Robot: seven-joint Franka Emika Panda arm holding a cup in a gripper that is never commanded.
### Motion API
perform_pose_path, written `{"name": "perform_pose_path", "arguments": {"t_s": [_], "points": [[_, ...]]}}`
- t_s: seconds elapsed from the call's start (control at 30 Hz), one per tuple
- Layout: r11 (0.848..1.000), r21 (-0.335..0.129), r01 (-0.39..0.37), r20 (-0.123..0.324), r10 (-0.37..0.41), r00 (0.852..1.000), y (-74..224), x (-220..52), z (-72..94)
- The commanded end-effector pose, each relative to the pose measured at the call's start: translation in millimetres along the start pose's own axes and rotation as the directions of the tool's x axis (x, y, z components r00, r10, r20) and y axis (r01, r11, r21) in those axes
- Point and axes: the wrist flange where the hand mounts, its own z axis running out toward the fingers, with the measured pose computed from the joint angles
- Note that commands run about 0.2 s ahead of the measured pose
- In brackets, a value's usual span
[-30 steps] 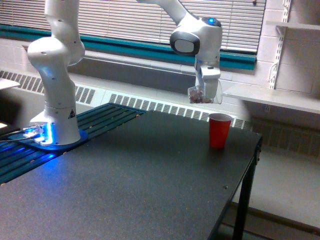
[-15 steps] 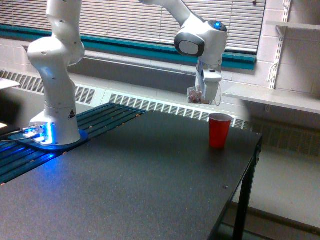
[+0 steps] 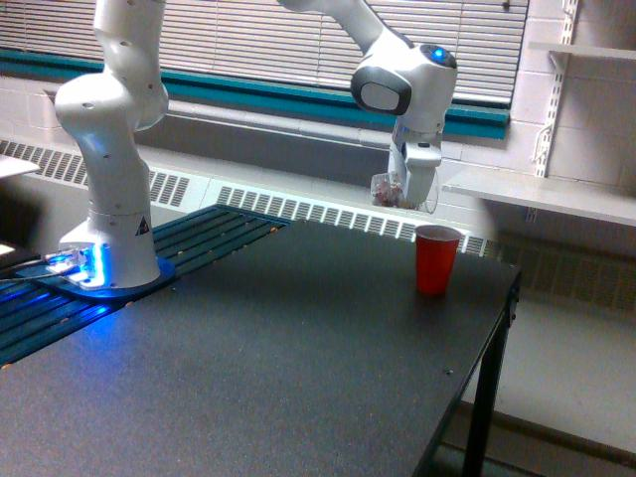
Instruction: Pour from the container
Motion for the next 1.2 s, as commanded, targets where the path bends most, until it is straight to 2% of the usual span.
{"name": "perform_pose_path", "arguments": {"t_s": [0.03,0.43,0.63,1.03,1.2], "points": [[0.999,-0.005,-0.040,0.018,0.040,0.999,2.1,4.8,-1.3],[0.997,-0.031,-0.068,0.047,0.070,0.996,7.0,15.7,-2.9],[0.996,-0.035,-0.077,0.046,0.079,0.996,7.7,23.2,-3.7],[0.994,-0.048,-0.097,0.097,0.101,0.990,4.9,25.2,-3.1],[0.993,-0.055,-0.104,0.102,0.109,0.989,4.2,26.7,-0.6]]}}
